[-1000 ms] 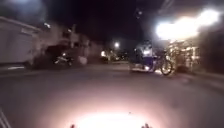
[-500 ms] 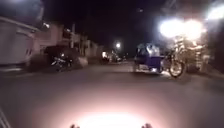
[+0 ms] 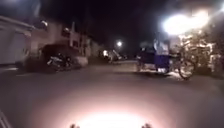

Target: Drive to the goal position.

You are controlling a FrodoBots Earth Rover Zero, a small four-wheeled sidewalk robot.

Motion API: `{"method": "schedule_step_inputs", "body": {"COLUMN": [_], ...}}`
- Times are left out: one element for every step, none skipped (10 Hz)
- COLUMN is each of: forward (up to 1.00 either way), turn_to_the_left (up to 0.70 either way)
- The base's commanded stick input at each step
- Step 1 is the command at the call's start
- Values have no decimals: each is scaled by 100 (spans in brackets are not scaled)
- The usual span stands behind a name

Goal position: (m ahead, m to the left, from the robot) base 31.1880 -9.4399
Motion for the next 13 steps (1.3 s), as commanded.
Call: {"method": "schedule_step_inputs", "body": {"forward": [100, 100, 100, 100, 100, 100, 100, 100, 100, 100, 100, 100, 100], "turn_to_the_left": [0, 0, 0, 0, 0, 0, 0, 0, 0, 0, -2, -33, -40]}}
